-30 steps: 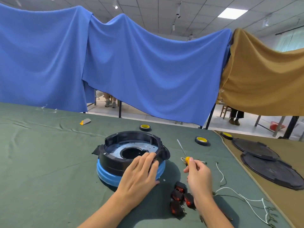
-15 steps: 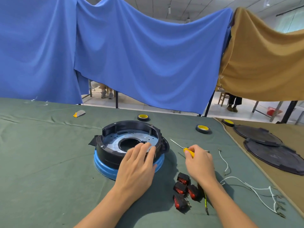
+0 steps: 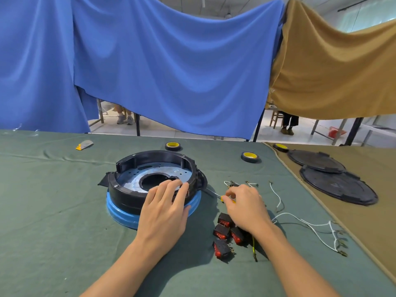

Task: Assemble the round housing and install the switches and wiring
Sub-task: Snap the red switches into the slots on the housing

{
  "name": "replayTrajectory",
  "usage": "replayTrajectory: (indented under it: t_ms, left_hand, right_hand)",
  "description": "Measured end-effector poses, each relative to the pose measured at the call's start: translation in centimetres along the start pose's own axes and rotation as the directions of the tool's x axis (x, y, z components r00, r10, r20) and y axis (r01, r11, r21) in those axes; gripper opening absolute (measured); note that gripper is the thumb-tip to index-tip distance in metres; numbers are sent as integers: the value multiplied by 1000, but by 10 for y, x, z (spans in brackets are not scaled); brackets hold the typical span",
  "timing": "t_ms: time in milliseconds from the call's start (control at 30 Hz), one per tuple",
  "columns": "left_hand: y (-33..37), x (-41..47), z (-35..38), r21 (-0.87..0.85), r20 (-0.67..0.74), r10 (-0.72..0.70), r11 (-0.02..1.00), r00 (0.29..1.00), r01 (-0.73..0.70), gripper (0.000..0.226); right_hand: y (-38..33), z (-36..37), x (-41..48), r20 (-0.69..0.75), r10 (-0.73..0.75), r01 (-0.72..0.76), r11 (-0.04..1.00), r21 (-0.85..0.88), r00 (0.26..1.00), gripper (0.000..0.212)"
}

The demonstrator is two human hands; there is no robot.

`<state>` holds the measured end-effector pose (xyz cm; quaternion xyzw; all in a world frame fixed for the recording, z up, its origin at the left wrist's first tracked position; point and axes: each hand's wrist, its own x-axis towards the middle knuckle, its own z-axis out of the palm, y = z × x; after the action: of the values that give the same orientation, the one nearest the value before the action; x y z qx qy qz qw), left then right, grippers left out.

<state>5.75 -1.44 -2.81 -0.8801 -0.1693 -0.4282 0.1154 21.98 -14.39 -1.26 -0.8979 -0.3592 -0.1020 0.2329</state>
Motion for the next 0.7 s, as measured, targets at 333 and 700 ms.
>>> replayTrajectory:
  t_ms: [333, 700]
  left_hand:
    - [0, -2, -2, 43, 42, -87, 995, 995, 86, 53]
    - [0, 1, 0, 74, 49, -48, 996, 998, 44, 51]
  right_hand:
    - [33, -7, 29, -27, 95, -96, 994, -46, 995, 23]
    - [37, 10, 51, 26, 42, -38, 986, -160, 999, 32]
